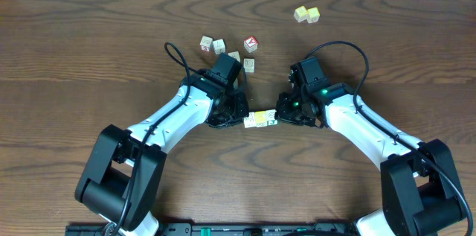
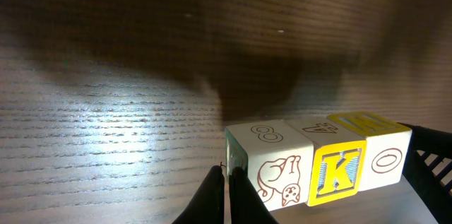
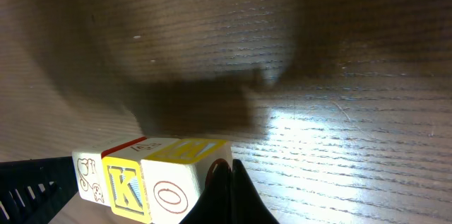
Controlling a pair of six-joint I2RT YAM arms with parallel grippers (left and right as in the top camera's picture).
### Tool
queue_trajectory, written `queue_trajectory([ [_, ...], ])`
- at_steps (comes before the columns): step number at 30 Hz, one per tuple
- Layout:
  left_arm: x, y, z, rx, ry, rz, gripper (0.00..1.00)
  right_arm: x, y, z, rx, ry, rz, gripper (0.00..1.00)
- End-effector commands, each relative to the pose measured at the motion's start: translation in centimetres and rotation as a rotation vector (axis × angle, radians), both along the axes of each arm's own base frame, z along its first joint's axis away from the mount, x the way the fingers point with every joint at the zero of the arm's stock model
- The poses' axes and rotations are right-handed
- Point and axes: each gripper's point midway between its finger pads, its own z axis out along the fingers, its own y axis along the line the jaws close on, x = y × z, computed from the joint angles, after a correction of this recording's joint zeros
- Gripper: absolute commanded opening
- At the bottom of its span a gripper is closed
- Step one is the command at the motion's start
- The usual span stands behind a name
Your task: Lift 3 blocks
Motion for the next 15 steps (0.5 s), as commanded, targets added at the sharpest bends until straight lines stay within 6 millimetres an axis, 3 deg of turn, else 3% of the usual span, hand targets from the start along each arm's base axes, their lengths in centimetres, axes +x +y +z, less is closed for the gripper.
queue_trajectory([
  [1, 0.00, -3.66, 1.95, -0.118, -0.012, -0.061, 0.07, -1.53, 3.99, 1.78, 0.166, 0.030, 0.115, 0.01],
  [15, 0.68, -2.96, 1.51, -0.069, -0.044, -0.043, 0.07, -1.16, 3.74, 1.64, 0.147, 0.010, 0.113, 0.01],
])
